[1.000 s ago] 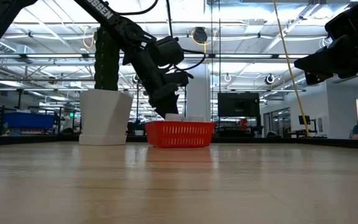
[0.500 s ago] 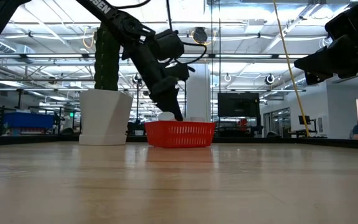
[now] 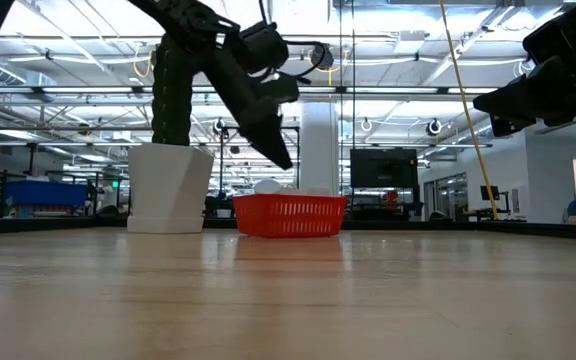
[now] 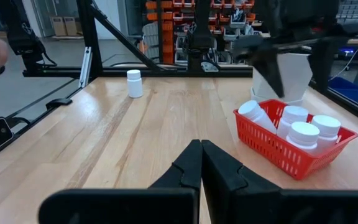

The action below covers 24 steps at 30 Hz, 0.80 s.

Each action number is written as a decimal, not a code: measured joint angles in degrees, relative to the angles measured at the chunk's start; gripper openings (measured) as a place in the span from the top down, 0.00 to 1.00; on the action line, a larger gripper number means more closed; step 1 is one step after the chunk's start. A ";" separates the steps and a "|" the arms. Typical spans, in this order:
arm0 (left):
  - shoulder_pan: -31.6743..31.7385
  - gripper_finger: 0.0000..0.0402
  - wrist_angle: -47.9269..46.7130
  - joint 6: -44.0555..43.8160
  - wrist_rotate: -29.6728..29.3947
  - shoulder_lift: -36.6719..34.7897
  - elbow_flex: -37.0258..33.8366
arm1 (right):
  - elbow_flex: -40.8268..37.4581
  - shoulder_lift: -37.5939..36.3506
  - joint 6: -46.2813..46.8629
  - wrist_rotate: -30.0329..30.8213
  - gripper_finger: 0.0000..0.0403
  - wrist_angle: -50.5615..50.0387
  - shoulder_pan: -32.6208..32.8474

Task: Pick and place pill bottles into a basket
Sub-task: Adjust the white pill bottle in the red bin

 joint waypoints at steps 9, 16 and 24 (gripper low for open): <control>-5.76 0.25 -8.90 3.09 3.89 -2.19 -0.02 | 0.00 0.27 0.00 0.01 1.00 0.02 0.00; -12.54 0.24 -11.62 4.38 -0.08 -2.17 -0.07 | 0.00 0.39 0.00 0.00 1.00 -0.03 0.00; -17.05 0.28 -9.85 4.01 -9.63 -2.17 -4.44 | -0.02 0.42 0.00 0.00 1.00 0.00 0.00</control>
